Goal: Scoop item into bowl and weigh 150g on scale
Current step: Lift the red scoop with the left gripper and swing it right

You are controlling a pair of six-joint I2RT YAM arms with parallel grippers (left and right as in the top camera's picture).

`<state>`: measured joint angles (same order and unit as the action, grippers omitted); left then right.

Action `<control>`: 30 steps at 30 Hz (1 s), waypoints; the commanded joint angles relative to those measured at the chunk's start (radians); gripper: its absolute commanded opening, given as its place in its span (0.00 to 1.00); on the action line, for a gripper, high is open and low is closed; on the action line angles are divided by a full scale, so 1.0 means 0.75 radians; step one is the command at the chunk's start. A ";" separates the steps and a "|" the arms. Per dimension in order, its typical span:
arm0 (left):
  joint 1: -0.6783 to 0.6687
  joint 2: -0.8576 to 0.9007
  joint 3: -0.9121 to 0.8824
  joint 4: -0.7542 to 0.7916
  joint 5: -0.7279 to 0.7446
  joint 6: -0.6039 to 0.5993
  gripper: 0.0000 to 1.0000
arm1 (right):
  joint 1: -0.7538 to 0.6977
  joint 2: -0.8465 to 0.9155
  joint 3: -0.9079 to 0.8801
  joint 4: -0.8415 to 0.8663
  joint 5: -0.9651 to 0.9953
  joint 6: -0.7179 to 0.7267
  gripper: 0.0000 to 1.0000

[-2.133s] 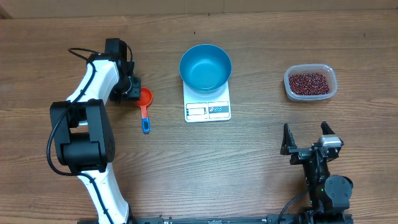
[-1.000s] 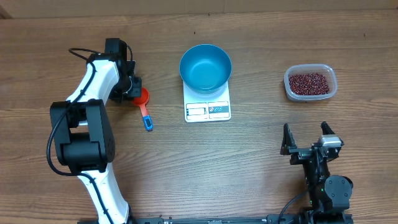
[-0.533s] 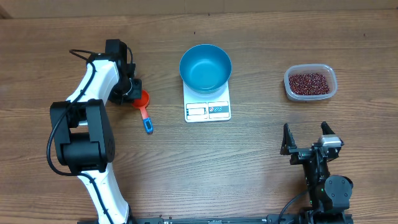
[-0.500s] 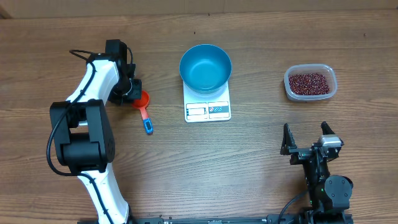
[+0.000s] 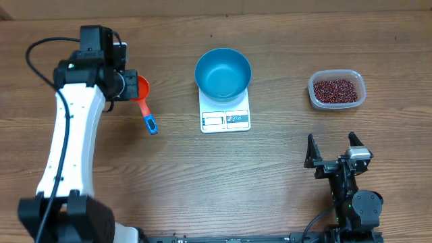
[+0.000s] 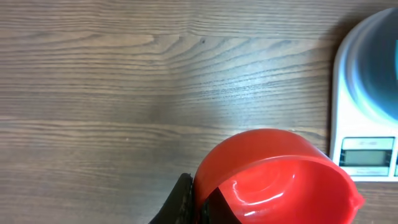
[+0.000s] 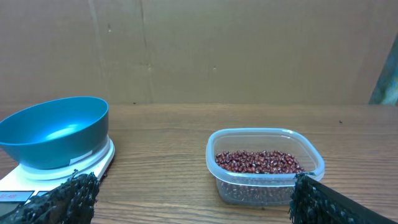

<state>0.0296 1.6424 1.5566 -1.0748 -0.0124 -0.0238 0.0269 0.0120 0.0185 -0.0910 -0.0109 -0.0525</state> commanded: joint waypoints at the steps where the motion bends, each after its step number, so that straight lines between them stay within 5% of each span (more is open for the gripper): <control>1: -0.005 -0.062 0.008 -0.043 -0.007 -0.063 0.04 | 0.008 -0.012 -0.014 0.008 0.013 -0.002 1.00; 16: -0.006 -0.080 0.008 -0.414 0.018 -0.902 0.04 | 0.008 -0.012 -0.014 0.008 0.013 -0.002 1.00; 30: -0.133 -0.080 0.002 -0.487 -0.053 -1.059 0.04 | 0.008 -0.012 -0.014 0.008 0.013 -0.002 1.00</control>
<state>-0.0349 1.6081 1.5566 -1.4368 -0.0132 -0.7593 0.0269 0.0120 0.0185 -0.0902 -0.0105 -0.0528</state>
